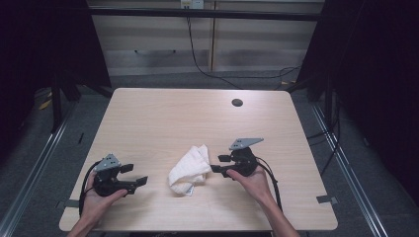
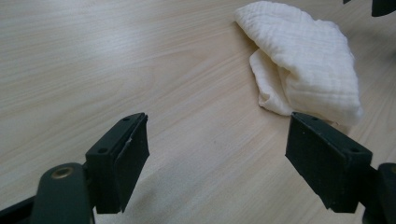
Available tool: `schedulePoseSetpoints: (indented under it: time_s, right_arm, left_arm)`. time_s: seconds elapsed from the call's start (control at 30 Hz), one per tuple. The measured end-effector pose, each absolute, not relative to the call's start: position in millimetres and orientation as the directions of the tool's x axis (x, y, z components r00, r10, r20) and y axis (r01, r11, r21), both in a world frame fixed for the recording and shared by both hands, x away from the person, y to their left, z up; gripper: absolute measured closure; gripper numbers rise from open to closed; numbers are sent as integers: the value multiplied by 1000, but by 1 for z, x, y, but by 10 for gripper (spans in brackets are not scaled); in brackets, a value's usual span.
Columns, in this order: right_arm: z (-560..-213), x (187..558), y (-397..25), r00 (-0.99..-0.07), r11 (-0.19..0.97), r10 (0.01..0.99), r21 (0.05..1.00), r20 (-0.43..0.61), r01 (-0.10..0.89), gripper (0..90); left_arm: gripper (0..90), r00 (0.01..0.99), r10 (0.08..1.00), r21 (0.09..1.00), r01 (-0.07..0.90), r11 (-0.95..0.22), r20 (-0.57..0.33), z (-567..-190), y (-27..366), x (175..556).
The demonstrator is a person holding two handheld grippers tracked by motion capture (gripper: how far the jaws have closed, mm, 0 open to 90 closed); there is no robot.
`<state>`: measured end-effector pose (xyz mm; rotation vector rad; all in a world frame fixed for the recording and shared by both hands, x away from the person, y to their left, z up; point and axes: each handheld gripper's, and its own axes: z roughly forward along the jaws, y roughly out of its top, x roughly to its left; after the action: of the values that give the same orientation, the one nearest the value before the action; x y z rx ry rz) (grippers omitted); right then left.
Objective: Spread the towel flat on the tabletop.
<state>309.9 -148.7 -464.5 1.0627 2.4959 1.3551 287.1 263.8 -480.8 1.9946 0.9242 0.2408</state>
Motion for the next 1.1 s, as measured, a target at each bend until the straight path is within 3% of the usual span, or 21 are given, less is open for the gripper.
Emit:
schedulePoseSetpoints:
  time_s: [0.37,0.47,0.67,1.1]
  right_arm:
    - [-487,322,-107,-792,435,570,738,217,515,429]
    - [-493,324,-103,-797,445,565,734,215,514,498]
    - [-500,319,-100,-806,474,564,730,178,493,776]
    - [-496,305,-128,-790,494,590,699,168,517,823]
  left_arm:
    - [212,703,690,797,512,-319,-175,-480,265,287]
    - [212,704,689,798,510,-323,-171,-480,265,287]
    - [214,706,688,799,506,-326,-167,-480,265,286]
    - [215,706,688,796,510,-326,-170,-480,264,286]
